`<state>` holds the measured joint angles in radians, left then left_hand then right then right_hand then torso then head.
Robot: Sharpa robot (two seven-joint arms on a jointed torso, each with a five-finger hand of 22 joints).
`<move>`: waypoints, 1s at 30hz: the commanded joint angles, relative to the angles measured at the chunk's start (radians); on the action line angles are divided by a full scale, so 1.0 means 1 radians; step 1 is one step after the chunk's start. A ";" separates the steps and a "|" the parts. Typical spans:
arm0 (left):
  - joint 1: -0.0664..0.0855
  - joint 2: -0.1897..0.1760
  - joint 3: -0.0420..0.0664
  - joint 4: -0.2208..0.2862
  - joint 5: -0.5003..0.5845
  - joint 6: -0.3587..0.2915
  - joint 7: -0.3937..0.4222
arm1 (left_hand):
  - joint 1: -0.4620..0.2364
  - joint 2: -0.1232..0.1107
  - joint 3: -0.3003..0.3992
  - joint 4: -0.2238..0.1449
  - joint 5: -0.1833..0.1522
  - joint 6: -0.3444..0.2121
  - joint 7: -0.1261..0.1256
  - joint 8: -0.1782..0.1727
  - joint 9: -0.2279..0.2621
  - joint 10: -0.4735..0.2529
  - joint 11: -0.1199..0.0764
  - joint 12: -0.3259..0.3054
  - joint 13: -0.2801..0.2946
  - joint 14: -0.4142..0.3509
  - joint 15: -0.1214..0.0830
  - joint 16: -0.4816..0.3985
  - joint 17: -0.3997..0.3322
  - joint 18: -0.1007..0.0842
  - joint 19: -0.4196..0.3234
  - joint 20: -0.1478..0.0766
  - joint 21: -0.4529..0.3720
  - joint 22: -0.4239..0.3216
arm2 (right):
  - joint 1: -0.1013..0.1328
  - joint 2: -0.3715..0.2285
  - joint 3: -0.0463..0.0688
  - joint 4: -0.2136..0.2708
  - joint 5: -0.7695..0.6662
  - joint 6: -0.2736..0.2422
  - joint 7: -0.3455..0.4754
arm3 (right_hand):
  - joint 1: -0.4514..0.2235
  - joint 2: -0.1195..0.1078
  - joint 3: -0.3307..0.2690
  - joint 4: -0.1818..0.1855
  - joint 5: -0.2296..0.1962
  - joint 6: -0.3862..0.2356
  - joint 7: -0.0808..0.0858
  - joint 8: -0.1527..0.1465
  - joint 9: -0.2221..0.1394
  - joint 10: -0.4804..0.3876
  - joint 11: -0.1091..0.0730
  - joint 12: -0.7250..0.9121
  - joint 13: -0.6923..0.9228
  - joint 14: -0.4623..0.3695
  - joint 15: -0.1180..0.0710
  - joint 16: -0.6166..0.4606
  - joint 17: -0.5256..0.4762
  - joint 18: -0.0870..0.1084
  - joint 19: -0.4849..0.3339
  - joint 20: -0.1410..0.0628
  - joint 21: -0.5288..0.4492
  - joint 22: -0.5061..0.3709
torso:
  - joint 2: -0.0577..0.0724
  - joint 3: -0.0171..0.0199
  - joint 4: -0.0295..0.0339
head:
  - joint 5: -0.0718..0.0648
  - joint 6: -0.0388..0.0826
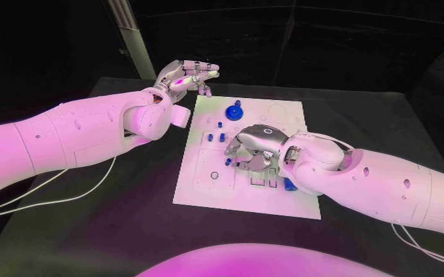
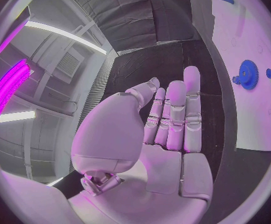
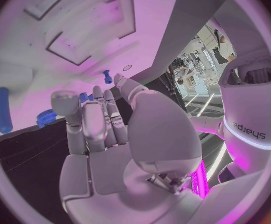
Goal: Assemble the parts on the task board
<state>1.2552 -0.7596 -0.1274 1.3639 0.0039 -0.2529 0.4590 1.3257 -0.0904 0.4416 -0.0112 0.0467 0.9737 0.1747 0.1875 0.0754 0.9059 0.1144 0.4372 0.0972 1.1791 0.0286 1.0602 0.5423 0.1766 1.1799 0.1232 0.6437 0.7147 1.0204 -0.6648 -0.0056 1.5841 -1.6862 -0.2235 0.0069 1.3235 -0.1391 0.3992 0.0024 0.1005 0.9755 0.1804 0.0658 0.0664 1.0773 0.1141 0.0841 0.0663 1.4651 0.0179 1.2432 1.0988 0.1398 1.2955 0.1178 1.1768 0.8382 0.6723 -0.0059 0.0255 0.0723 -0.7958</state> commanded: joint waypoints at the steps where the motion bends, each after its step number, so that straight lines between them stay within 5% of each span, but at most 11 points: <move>1: 0.002 0.001 0.001 0.000 0.003 0.013 0.004 | 0.008 0.004 -0.007 0.000 0.004 -0.009 -0.001 0.005 0.001 -0.005 0.000 0.003 -0.001 -0.004 0.000 -0.006 -0.001 0.006 -0.003 0.004 -0.007 -0.002 | 0.001 0.000 0.000 0.002 0.005 0.025 -0.011 | -0.008 0.004 -0.007 0.002 0.005 -0.006 -0.002 0.001 0.001 0.008 -0.003 0.008 0.002 0.021 0.000 0.005 0.001 -0.008 0.004 0.000 0.002 0.003 | 0.000 -0.0005 0.0009 | -0.002 0.000; 30: 0.002 0.002 0.001 -0.001 0.003 0.014 0.000 | 0.010 0.004 -0.007 -0.002 0.004 -0.009 -0.001 0.006 0.001 -0.007 0.000 0.005 -0.001 -0.004 0.000 -0.005 -0.002 0.007 -0.003 0.004 -0.007 -0.002 | 0.001 0.028 0.000 -0.010 0.017 0.048 0.005 | 0.005 0.029 -0.019 0.008 0.017 -0.004 -0.012 0.001 0.002 0.079 -0.020 0.031 0.003 0.027 -0.013 0.020 0.014 -0.014 0.022 -0.011 0.024 0.036 | 0.001 -0.0004 0.0000 | -0.005 -0.002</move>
<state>1.2553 -0.7578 -0.1275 1.3624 0.0040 -0.2514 0.4566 1.3303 -0.0858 0.4388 -0.0140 0.0467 0.9700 0.1710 0.1874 0.0754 0.9060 0.1144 0.4372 0.0974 1.1792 0.0287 1.0602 0.5417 0.1766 1.1800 0.1232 0.6398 0.7133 1.0204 -0.6382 -0.0058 1.5732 -1.6775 -0.1735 0.0007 1.3305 -0.1217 0.3826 0.0079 0.1121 0.9725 0.1773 0.0659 0.0678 1.1490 0.0929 0.1112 0.0694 1.4652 0.0104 1.2573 1.1113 0.1398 1.3118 0.1084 1.1964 0.8731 0.6728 -0.0067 0.0263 0.0675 -0.7983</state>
